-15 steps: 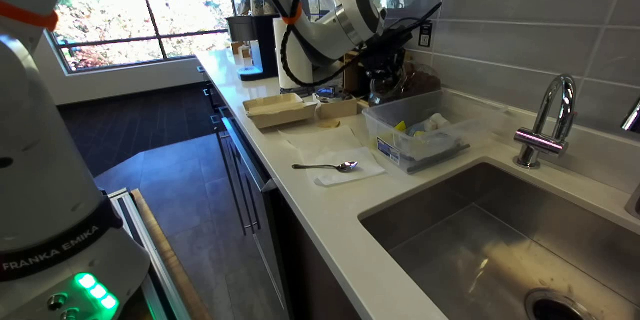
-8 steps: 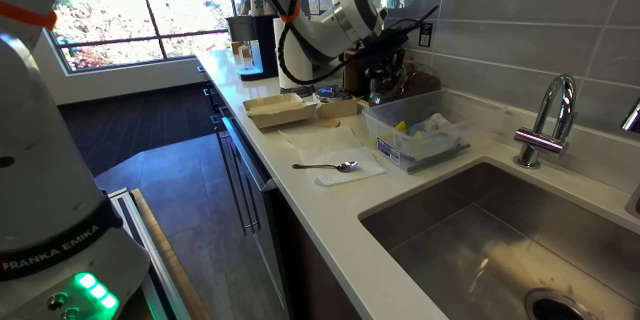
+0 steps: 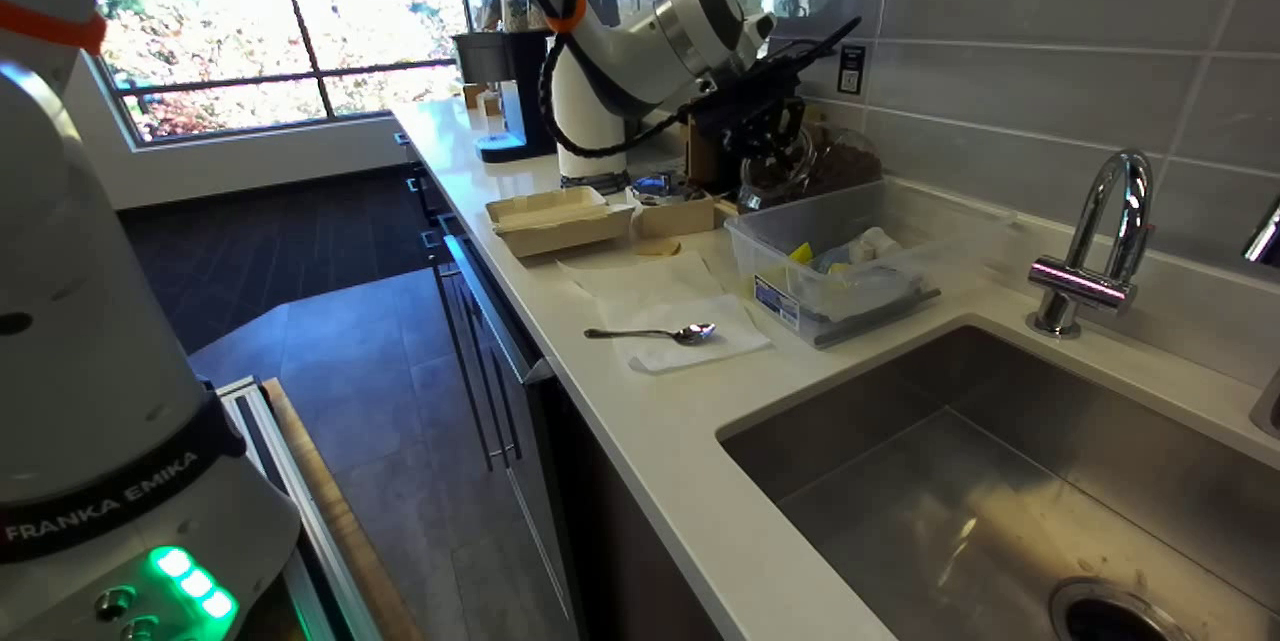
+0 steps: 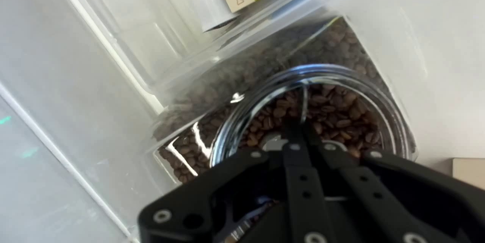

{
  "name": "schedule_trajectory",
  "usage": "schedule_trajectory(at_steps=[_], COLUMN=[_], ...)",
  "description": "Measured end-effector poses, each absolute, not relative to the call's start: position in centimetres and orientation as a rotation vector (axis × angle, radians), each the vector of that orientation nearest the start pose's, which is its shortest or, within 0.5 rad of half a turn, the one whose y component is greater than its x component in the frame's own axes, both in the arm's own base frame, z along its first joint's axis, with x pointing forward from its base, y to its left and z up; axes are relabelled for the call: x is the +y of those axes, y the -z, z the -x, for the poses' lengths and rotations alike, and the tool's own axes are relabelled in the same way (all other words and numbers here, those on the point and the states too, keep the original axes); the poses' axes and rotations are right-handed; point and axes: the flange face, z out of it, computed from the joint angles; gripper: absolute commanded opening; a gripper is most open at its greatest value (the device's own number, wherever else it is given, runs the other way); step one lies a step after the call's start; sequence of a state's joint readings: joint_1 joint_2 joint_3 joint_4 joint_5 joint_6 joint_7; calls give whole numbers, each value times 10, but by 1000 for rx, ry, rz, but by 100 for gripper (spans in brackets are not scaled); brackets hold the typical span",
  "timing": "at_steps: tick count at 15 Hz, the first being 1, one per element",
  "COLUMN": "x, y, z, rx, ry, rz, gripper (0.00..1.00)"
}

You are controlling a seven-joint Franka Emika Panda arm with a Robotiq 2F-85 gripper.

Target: Take one scoop of coffee grounds using the scooper in the coffee jar, empty the scoop onto the napkin then place the scooper back in the jar

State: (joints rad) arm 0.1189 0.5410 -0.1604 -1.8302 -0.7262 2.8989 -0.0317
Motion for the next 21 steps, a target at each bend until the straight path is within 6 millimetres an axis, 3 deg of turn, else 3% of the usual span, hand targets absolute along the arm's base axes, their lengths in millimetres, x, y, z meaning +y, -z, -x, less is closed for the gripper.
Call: schedule_trajectory(at_steps=[7,11,21], x=[28,26,1], y=[-280,-281,-291], z=[-677,-678,-677], rx=[-1014,-809,-393], ry=[820,817,812], rz=[3257,3235,3162], gripper=[1,1,1])
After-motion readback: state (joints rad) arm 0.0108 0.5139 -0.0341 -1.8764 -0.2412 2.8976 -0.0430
